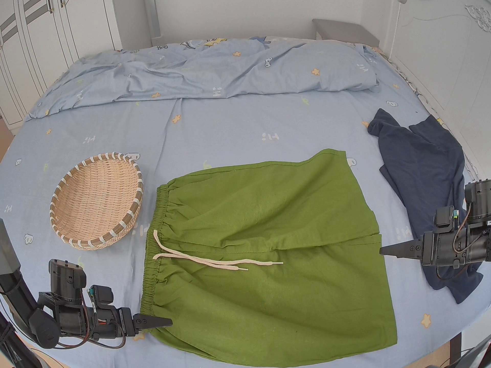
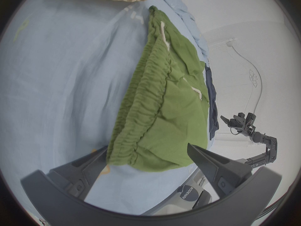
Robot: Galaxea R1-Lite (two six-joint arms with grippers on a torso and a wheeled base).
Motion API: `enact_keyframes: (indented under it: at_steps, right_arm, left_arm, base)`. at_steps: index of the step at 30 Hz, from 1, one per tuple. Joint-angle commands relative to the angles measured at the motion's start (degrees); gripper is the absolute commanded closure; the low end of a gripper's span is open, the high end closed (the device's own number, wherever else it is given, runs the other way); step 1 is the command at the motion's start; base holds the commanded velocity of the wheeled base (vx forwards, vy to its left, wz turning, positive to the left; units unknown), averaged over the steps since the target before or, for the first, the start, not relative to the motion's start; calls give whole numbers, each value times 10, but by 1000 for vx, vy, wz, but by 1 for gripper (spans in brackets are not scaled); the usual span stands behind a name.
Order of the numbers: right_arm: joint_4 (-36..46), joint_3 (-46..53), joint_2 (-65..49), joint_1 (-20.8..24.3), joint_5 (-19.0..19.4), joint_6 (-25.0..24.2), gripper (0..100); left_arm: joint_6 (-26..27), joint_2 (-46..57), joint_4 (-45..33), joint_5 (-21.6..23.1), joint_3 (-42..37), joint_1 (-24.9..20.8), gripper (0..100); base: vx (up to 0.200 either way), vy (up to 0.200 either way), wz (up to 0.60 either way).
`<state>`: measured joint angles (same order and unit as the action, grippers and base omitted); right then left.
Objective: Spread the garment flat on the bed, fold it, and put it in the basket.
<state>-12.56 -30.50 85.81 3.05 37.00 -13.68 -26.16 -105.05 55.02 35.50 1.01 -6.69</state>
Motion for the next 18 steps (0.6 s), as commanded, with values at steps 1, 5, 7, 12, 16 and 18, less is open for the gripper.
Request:
enact_keyframes:
  at_steps: [1, 5, 7, 12, 16, 18]
  right_arm:
    - [0, 1, 3, 0, 0, 0, 0]
    - [-4, 2, 13, 0, 0, 1, 0]
    - [-12, 4, 15, 0, 0, 1, 0]
    - [-31, 11, 24, 1, -2, 0, 0]
    - [-31, 11, 24, 1, -2, 0, 0]
    - [-31, 11, 24, 1, -2, 0, 0]
  left_arm:
    - [-2, -40, 18, -1, -10, 2, 0]
    - [-5, -29, 16, 4, -10, 34, 0]
    - [-4, -22, 12, 4, -10, 44, 0]
    - [0, -16, 9, 5, -10, 59, 0]
    - [0, -14, 7, 6, -10, 56, 100]
    - [-1, -15, 7, 6, -10, 53, 100]
  base:
    - [0, 0, 0]
    - [0, 0, 0]
    - [0, 0, 0]
    - [0, 0, 0]
    - [0, 0, 0]
    - [0, 0, 0]
